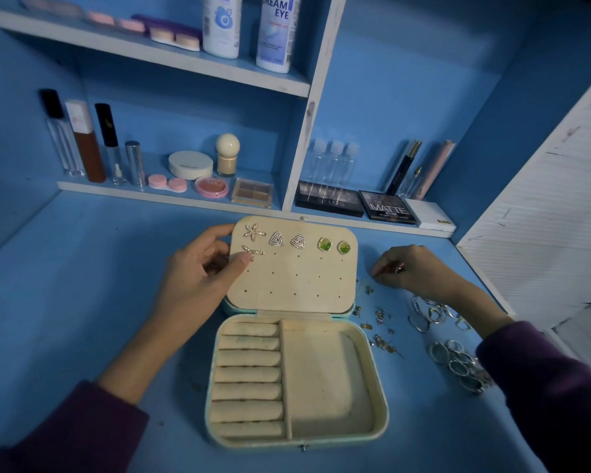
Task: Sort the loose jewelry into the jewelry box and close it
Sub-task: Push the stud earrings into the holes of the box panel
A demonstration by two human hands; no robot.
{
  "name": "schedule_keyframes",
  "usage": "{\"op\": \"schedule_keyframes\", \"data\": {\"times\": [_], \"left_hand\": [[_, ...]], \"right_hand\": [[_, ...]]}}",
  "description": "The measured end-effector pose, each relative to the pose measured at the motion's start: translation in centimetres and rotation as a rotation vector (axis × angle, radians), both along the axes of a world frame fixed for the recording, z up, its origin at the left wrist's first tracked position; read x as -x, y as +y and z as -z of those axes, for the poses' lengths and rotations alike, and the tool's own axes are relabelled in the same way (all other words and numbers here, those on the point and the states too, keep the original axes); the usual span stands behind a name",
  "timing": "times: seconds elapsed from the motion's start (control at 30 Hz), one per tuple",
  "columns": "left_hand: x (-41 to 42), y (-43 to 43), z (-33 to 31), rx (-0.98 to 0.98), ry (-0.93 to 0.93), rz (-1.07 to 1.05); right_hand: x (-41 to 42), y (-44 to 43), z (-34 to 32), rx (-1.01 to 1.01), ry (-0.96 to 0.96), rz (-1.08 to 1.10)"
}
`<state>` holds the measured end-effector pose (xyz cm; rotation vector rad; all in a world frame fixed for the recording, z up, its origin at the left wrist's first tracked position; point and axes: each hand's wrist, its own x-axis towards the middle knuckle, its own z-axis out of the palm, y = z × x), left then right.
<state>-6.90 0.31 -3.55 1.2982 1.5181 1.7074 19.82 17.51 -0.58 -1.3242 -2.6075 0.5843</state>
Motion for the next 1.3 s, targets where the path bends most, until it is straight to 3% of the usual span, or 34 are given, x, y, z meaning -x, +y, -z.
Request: {"op": "schedule_keyframes", "data": {"times": [0.93, 1.1, 1.3], "left_hand": [[-0.1, 0.0, -0.1, 0.0, 0.009, 0.003], [-0.1, 0.0, -0.1, -0.001, 0.003, 0.006], [-0.1, -0.1, -0.3, -0.001, 0.009, 0.0]], "right_hand": [[0.2, -0.3, 0.5, -0.113, -0.037, -0.075], [0.0, -0.7, 0.4, -0.104, 0.09, -0.039], [-0.5, -0.8, 1.4, -0.194, 0.007, -0.05]]}}
